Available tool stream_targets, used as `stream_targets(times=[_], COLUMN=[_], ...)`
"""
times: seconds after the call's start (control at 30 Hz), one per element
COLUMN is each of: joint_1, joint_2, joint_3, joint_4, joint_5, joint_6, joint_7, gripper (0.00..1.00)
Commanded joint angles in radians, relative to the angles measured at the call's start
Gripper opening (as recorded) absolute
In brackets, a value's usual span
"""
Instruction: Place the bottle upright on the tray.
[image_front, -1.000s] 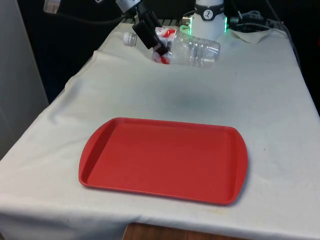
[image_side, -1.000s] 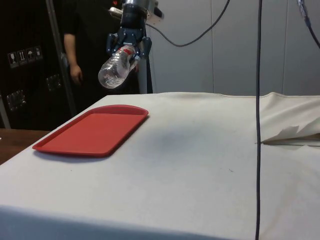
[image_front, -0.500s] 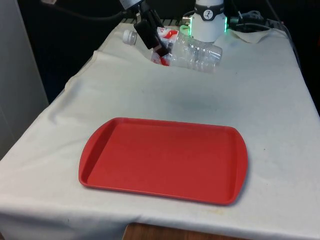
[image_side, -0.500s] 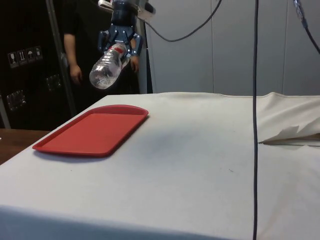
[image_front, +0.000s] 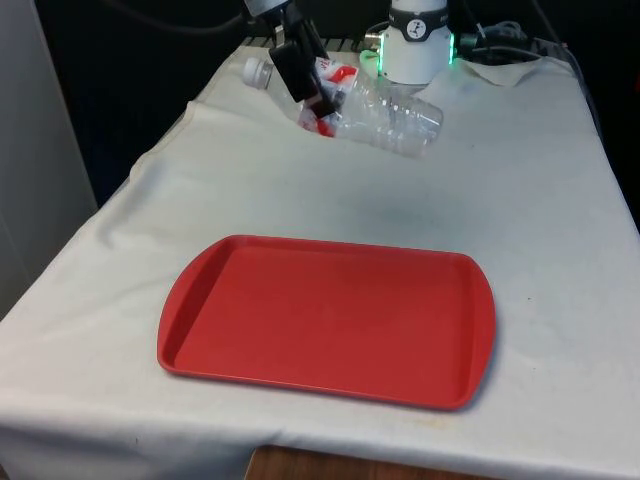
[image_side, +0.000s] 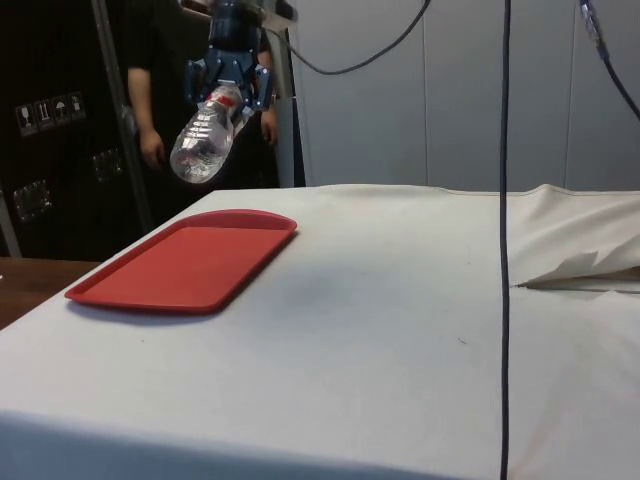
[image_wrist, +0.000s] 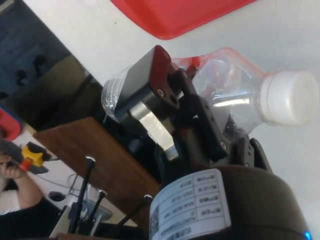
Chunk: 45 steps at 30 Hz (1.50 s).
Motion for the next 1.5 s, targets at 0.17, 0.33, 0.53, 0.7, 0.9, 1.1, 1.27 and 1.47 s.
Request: stream_targets(times=[0.17, 0.33, 0.53, 0.7, 0.9, 1.1, 1.27, 1.47], joint_1=[0.009, 0.011, 0.008, 0.016, 0.018, 0.019, 0.021, 0.023], joint_2=[0.013, 0.022, 0.028, 0.043, 0.052, 0.062, 0.07, 0.077], joint_3=[0.007, 0.012, 0.021, 0.022, 0.026, 0.033, 0.037, 0.04], joint_4=[0.023, 0.04, 0.053, 0.079, 0.099, 0.121, 0.136, 0.152], joint_5=[-0.048, -0.078, -0.105, -0.152, -0.191, -0.243, -0.278, -0.314], joint_6=[0.027, 0.035, 0.038, 0.052, 0.058, 0.066, 0.069, 0.07], joint_7=[0.039, 0.061, 0.074, 0.114, 0.141, 0.176, 0.2, 0.225], gripper=[0.14, 0.14, 0.14, 0.14, 0.14, 0.14, 0.14, 0.14])
